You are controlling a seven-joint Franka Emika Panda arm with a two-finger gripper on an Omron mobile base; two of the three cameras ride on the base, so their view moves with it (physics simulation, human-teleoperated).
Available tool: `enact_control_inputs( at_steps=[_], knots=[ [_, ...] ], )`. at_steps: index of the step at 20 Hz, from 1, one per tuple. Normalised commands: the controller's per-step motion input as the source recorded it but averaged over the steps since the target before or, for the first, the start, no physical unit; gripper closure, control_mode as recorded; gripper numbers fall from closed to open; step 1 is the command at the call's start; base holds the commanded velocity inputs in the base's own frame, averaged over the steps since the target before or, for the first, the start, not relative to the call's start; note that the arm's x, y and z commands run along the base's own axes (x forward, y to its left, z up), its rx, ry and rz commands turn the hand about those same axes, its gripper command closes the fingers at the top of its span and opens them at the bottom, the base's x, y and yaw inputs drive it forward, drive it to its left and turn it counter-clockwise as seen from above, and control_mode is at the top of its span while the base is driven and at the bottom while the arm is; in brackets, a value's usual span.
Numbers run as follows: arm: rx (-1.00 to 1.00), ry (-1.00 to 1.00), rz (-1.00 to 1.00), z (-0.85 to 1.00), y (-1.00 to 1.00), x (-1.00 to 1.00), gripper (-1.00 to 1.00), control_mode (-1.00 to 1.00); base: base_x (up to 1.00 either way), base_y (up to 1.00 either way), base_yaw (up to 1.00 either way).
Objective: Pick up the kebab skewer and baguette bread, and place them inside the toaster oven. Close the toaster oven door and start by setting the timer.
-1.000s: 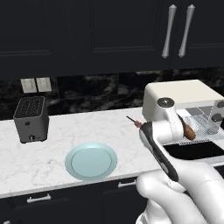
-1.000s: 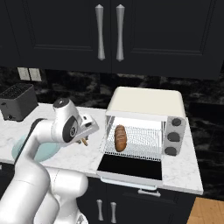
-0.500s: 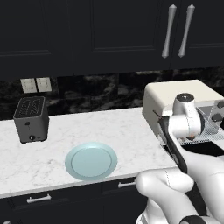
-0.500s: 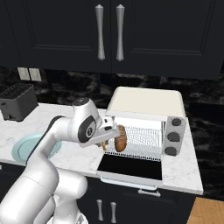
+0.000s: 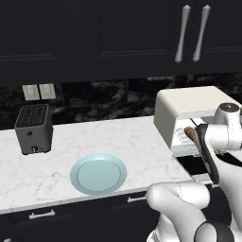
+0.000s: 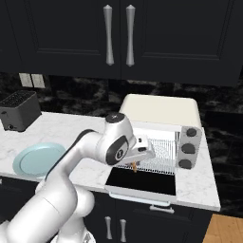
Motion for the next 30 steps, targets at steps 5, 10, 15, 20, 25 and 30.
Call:
enact_control_inputs(
  at_steps=[5,10,15,20,25,30],
  knots=[
    [0.08,0.01,-0.12,0.03,-0.67,0.11,1.0,-1.0,0.0,0.0,0.0],
    [0.08,0.0,-0.01,0.0,-0.39,0.23,1.0,-1.0,0.0,0.0,0.0],
    [0.08,0.0,0.0,-0.05,-0.01,0.27,1.0,-1.0,0.0,0.0,0.0],
    [0.06,0.0,0.0,-0.05,0.0,0.28,1.0,-1.0,0.0,0.0,0.0],
    [0.04,0.0,0.0,-0.23,0.0,0.27,1.0,-1.0,0.0,0.0,0.0],
    [0.01,0.0,0.0,-0.22,-0.01,0.24,1.0,-1.0,0.0,0.0,0.0]
  ],
)
